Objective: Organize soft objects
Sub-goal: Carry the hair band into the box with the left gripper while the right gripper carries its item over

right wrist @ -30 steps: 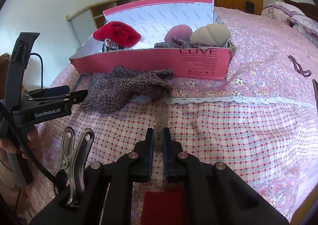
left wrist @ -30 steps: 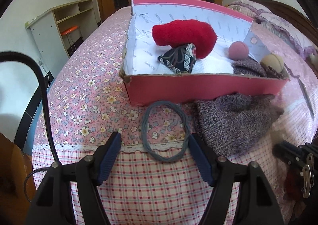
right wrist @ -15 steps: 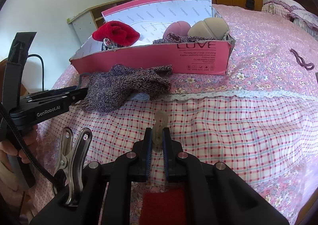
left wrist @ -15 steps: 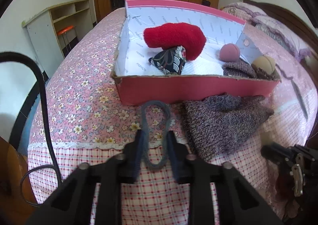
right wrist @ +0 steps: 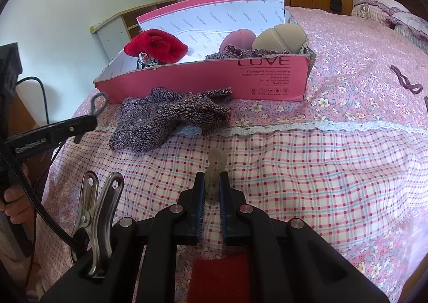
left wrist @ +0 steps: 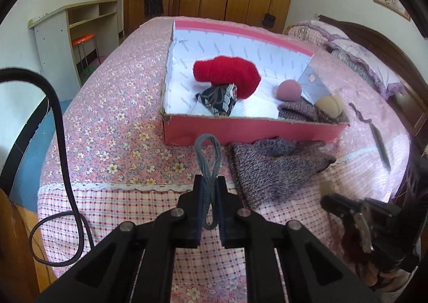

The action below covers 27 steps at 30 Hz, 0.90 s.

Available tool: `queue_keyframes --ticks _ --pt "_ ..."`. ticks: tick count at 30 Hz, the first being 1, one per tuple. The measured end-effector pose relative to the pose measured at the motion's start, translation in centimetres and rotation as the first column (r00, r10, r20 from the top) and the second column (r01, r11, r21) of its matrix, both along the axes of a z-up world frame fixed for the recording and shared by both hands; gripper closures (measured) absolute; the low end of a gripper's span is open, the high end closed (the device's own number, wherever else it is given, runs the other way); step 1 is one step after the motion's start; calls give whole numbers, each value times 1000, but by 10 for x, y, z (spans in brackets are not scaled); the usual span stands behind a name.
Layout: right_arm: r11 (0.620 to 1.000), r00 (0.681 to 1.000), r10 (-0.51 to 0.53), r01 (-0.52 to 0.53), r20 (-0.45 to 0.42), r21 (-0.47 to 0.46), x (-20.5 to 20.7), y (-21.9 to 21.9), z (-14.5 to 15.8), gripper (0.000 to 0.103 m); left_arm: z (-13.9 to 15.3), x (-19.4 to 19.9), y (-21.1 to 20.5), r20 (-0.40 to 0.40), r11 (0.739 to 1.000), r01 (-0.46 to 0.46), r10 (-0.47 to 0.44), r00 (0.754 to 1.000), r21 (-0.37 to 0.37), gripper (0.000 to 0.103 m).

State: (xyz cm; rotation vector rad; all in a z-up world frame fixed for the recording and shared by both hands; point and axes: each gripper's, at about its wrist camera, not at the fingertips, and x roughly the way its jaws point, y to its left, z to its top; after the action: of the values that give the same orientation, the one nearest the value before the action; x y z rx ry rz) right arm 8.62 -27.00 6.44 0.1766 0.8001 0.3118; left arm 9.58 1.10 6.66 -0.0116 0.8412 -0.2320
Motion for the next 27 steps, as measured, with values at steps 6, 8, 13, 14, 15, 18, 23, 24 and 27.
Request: queue_keyframes --ticks 6,8,13,14,15,18,23,24,27 --pt "1000 1000 7 -7 17 -5 -5 5 4 95 13 -9 9 33 1000 -2 3 999 -17 94" --pt "1000 1000 9 -9 20 10 -7 5 6 95 17 -9 10 40 1000 -2 3 999 -20 94" --pt "999 999 18 -19 33 42 -13 3 13 95 26 -12 10 58 999 5 -3 998 -32 94" --pt "999 999 22 -23 39 45 -15 3 15 95 27 -13 10 62 999 7 -5 998 -34 94" --pt "998 999 25 -28 46 49 -17 2 17 95 29 -12 9 65 999 10 -7 998 -36 94" --pt "998 997 35 -39 69 55 -21 4 25 95 34 -11 5 75 999 26 -22 997 -43 94" --pt "998 995 38 -43 95 56 -29 2 36 95 44 -4 -10 100 997 67 -63 993 -32 94" --pt "998 995 37 -43 97 56 -31 2 36 95 46 -2 -14 104 997 75 -72 992 -27 94" --pt "998 994 35 -41 103 56 -35 0 40 95 51 3 -23 124 995 95 -92 988 -19 94"
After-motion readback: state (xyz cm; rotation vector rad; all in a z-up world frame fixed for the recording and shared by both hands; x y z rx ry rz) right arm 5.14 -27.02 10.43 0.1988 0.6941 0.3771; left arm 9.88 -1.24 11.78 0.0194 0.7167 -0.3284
